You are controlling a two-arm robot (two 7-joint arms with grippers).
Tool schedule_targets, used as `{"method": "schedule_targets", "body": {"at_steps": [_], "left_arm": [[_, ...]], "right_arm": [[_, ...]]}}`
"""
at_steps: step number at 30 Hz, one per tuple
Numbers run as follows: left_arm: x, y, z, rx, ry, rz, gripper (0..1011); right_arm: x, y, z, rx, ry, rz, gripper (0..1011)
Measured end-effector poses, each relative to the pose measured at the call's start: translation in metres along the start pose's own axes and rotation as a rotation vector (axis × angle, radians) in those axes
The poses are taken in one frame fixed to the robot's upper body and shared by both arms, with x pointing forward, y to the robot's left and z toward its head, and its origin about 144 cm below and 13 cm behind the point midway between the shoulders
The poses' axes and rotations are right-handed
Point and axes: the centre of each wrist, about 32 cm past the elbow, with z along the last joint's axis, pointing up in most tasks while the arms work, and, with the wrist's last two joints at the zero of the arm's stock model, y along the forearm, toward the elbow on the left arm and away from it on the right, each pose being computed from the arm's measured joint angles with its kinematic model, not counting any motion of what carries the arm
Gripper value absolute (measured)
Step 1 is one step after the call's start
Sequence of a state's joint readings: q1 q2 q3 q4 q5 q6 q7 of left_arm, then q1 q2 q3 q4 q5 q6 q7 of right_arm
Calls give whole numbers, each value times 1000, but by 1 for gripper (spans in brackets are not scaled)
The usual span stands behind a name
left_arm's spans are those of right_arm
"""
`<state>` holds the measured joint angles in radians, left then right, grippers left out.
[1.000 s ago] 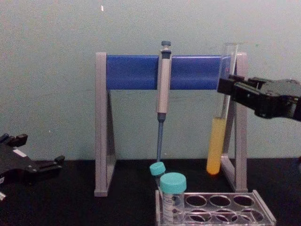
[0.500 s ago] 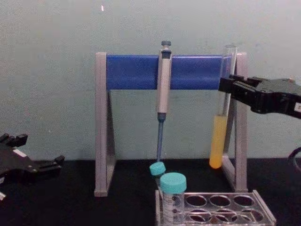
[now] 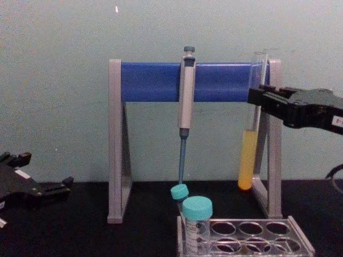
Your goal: Pick up the test tube from the test tube rack, shake it, then place it back into the test tube rack.
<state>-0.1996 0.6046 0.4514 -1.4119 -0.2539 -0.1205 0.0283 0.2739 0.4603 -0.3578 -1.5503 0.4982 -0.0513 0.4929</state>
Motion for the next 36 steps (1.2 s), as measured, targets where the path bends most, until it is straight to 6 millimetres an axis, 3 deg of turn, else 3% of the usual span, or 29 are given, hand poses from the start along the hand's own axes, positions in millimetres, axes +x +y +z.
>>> {"method": "schedule_targets", "body": {"at_steps": [11, 20, 26, 36], "left_arm": [[0, 0, 0, 0, 0, 0, 1001], [0, 0, 0, 0, 0, 0, 1001], [0, 0, 0, 0, 0, 0, 1001], [0, 0, 0, 0, 0, 0, 1001]], "right_arm": [[2, -20, 4, -8, -21, -44, 221], [-16, -41, 4, -31, 2, -4, 221], [-26, -32, 1, -22, 27, 55, 221], [-21, -4, -3, 0, 42, 59, 221]]}}
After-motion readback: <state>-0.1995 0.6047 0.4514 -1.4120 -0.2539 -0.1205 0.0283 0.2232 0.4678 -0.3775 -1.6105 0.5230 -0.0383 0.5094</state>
